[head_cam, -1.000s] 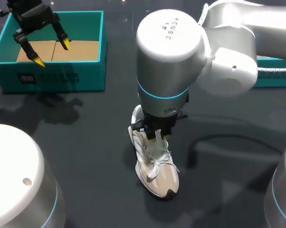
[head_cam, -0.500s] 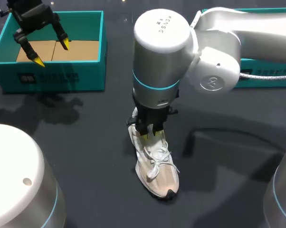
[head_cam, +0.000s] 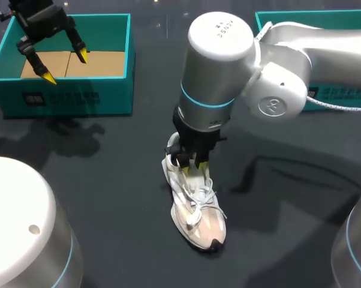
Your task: Take the shoe out of the shoebox, open the shoe tongue, remove and reinsert the insole, then place the shoe into the shoebox
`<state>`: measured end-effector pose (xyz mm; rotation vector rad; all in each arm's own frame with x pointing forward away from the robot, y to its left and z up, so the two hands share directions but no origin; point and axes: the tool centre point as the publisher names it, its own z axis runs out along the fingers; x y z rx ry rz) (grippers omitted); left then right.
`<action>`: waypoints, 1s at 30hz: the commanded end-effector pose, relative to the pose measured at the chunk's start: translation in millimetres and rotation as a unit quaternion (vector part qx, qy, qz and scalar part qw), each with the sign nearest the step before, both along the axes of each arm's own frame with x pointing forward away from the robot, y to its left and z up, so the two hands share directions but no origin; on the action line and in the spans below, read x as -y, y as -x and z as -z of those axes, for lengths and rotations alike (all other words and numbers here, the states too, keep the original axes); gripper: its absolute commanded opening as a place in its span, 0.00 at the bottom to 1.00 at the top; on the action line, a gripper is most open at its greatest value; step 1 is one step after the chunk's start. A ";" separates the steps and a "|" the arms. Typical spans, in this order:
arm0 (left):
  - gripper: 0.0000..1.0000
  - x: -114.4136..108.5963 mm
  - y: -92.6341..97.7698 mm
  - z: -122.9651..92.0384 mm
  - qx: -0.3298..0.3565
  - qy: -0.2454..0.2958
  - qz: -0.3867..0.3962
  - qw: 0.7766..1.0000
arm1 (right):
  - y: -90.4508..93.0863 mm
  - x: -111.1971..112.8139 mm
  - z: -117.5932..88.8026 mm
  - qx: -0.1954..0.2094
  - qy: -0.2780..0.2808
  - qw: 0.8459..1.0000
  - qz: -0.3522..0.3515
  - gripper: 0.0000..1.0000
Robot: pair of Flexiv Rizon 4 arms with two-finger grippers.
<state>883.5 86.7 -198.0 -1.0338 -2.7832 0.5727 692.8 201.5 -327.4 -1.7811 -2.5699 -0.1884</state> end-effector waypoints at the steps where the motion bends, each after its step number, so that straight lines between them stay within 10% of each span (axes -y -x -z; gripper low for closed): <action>1: 1.00 -0.1 -0.3 -0.5 0.000 -0.001 0.000 1.000 | -2.3 -2.2 7.7 -0.009 0.002 1.000 -0.009 0.31; 9: 1.00 -0.1 -0.3 -0.5 0.000 -0.001 0.000 1.000 | -11.7 -0.3 22.8 -0.029 -0.010 0.999 -0.029 0.31; 20: 1.00 -0.1 -0.3 -0.5 0.000 -0.001 0.000 1.000 | -0.8 3.6 -33.1 0.012 0.015 0.994 -0.110 0.40; 27: 1.00 -0.1 -0.3 -0.5 0.000 -0.001 0.000 1.000 | -0.6 -3.9 -59.4 0.026 0.038 0.953 -0.301 0.48; 28: 1.00 -0.1 -0.3 -0.5 0.000 -0.001 0.000 1.000 | -1.3 -6.3 -61.0 0.027 0.052 0.943 -0.327 0.55; 30: 1.00 -0.1 -0.3 -0.5 0.000 -0.001 0.000 1.000 | -3.7 -11.8 -64.0 0.032 0.060 0.911 -0.406 1.00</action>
